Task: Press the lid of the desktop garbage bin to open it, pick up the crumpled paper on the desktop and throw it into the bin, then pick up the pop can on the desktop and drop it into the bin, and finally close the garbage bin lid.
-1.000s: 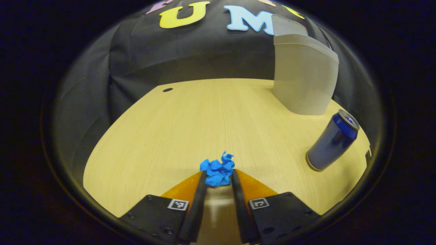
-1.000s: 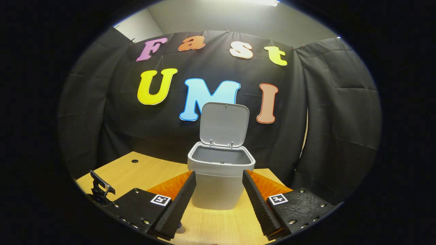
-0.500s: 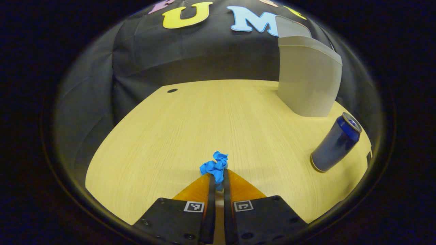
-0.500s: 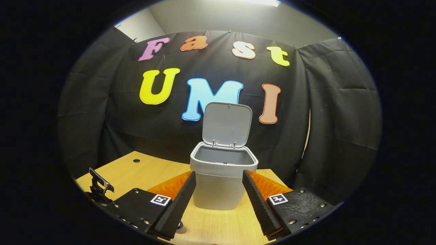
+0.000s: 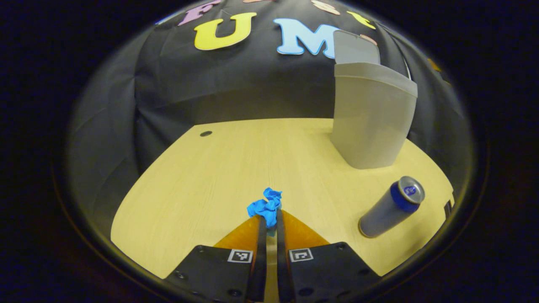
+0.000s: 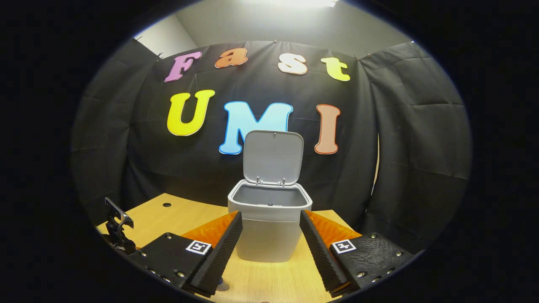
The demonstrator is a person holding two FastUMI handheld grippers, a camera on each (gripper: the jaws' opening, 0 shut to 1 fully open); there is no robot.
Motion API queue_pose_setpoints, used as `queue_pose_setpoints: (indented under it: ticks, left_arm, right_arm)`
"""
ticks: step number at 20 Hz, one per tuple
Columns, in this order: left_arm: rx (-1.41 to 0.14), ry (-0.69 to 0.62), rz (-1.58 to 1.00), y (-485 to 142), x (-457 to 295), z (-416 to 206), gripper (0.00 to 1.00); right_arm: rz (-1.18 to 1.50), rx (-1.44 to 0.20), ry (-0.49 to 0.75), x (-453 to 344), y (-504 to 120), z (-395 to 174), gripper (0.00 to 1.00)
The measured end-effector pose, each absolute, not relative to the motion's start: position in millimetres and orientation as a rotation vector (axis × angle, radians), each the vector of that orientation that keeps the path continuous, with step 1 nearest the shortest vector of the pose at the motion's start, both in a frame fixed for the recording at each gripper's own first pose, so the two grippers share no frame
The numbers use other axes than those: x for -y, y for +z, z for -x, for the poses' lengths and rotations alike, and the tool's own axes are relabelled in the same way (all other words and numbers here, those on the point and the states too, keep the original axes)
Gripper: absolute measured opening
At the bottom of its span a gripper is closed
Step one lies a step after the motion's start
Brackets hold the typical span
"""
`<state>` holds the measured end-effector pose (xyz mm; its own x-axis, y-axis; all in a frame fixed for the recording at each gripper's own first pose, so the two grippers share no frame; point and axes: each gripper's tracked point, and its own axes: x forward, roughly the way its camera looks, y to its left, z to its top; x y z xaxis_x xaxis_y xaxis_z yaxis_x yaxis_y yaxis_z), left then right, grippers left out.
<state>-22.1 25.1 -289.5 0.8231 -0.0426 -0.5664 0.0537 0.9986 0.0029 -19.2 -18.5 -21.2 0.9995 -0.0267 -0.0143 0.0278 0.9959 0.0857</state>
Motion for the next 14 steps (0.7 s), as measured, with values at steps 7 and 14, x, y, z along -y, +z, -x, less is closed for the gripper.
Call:
queue_pose_setpoints:
  ticks: [7, 14]
  left_arm:
    - [-0.49, -0.12, -0.017, -228, 21, -1, 0.17]
    - [-0.366, -0.209, -0.003, -167, 77, -25, 0.14]
  right_arm:
    - [-0.136, 0.012, -0.06, 43, -22, 20, 0.89]
    - [-0.139, 0.008, -0.098, 64, -27, 21, 0.89]
